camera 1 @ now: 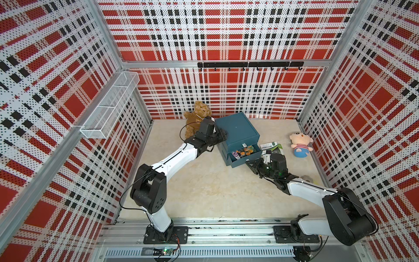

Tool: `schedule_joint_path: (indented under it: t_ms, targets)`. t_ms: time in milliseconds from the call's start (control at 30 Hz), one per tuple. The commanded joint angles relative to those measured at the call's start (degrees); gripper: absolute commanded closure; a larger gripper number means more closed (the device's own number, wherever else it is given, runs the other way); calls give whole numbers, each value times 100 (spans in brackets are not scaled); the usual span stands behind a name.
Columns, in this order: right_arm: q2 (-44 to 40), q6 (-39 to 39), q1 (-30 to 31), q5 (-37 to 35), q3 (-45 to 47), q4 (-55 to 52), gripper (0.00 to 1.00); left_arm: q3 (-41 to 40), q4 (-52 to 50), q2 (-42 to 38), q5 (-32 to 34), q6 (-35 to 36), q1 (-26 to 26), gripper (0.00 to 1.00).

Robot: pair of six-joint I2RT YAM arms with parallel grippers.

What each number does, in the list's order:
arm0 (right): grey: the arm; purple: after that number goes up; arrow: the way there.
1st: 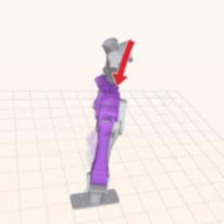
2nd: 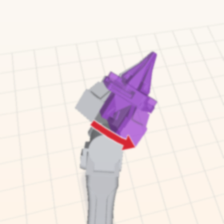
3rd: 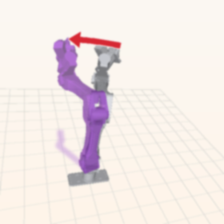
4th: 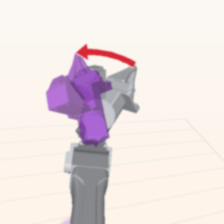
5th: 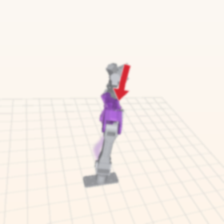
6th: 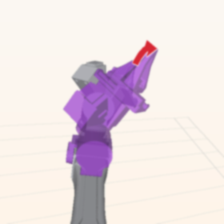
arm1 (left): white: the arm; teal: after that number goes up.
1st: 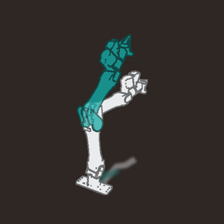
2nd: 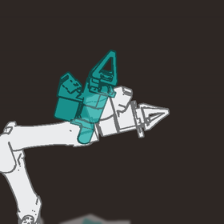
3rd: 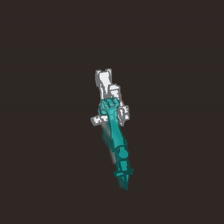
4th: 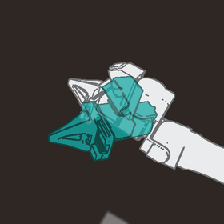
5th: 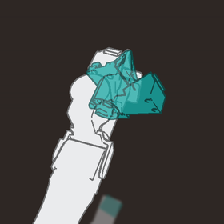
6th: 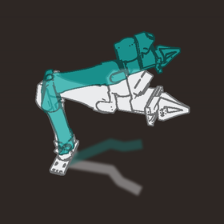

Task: Take the seed bags out of the drawer
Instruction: Open the drawer in the storage box.

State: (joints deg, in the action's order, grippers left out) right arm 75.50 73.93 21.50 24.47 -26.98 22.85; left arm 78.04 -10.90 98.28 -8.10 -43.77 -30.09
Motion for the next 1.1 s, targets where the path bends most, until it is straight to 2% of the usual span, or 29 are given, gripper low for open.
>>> schedule_joint_path:
  t_ms: [0, 433, 1067]
  targets:
    - [-281, -140, -58, 114, 224, -187, 100, -236, -945, 358, -97, 44, -146, 47]
    - [-1075, -432, -90, 223, 602, -973, 100, -201, -939, 375, -77, 35, -151, 47]
    - [-1566, -685, -304, 307, 848, -1548, 100, -202, -936, 424, -35, 9, -232, 47]
